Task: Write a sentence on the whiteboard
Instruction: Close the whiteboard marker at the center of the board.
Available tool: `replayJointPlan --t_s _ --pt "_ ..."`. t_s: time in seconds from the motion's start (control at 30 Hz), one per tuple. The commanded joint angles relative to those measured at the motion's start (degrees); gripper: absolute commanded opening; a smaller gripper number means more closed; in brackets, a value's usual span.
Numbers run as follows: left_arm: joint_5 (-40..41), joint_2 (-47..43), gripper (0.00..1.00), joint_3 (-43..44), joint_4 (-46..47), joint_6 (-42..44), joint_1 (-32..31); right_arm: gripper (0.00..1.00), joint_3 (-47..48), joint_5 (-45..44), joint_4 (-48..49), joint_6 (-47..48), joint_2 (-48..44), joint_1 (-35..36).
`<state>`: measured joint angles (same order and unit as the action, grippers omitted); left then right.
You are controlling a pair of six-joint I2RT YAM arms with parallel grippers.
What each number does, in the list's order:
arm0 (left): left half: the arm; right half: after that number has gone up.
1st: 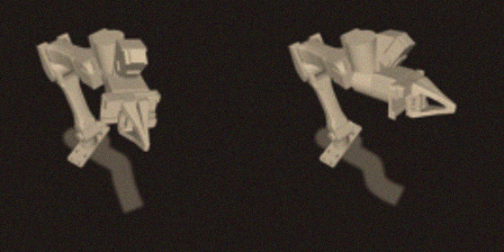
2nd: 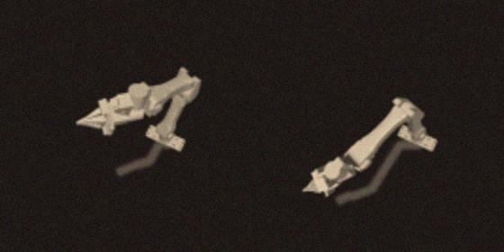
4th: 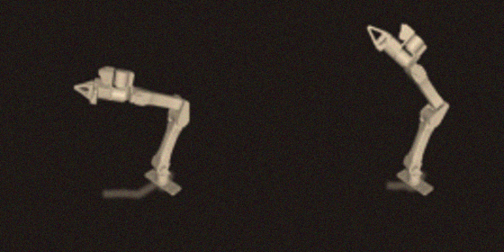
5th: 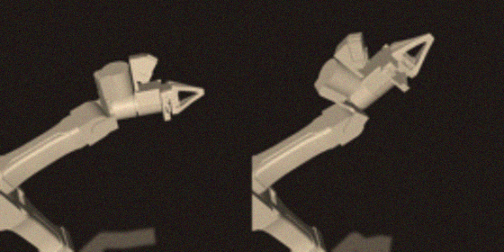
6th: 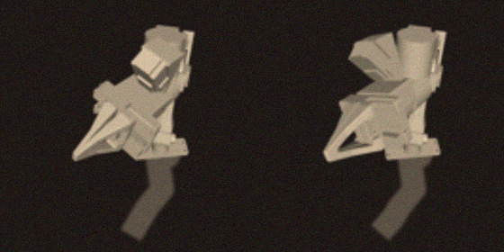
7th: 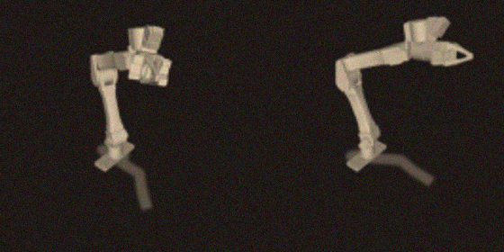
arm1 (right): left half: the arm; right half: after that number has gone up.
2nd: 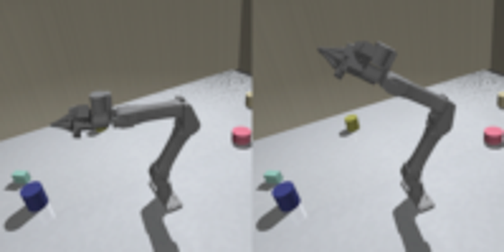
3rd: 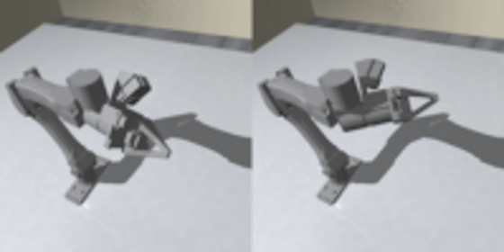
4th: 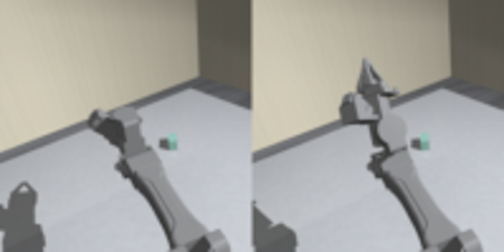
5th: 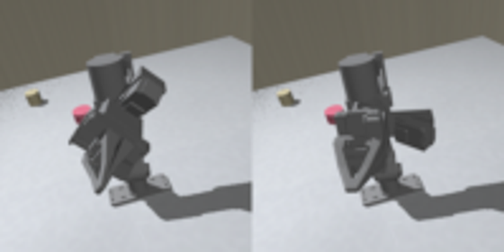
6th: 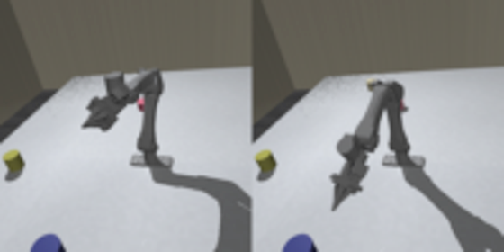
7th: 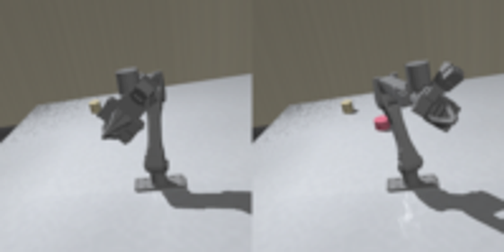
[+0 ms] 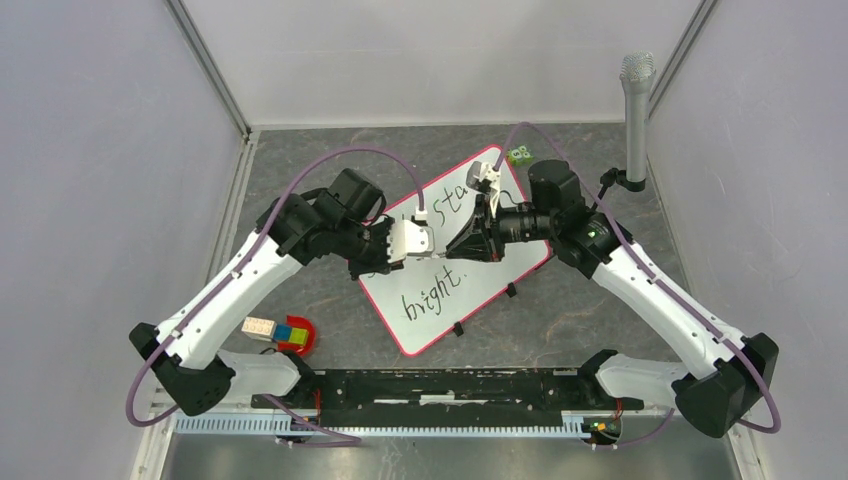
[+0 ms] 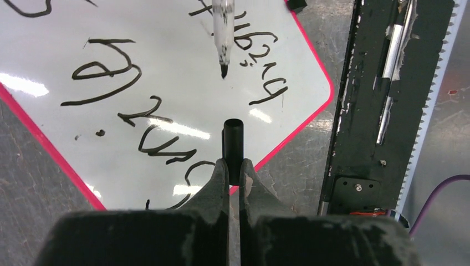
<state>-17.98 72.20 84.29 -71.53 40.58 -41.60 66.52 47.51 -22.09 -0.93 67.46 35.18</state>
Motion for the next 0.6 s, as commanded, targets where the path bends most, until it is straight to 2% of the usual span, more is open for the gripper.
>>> replayJointPlan --t_s 0.0,0.57 --pt "1.1 -0.8 0.02 2.1 1.5 -2.8 -2.0 0.0 -2.4 4.7 5.8 -7.6 0.1 0.0" --pt "-4.6 0.4 0.02 5.3 0.4 -1.9 -3.5 0.0 -3.1 6.1 8.6 -9.1 1.0 0.1"
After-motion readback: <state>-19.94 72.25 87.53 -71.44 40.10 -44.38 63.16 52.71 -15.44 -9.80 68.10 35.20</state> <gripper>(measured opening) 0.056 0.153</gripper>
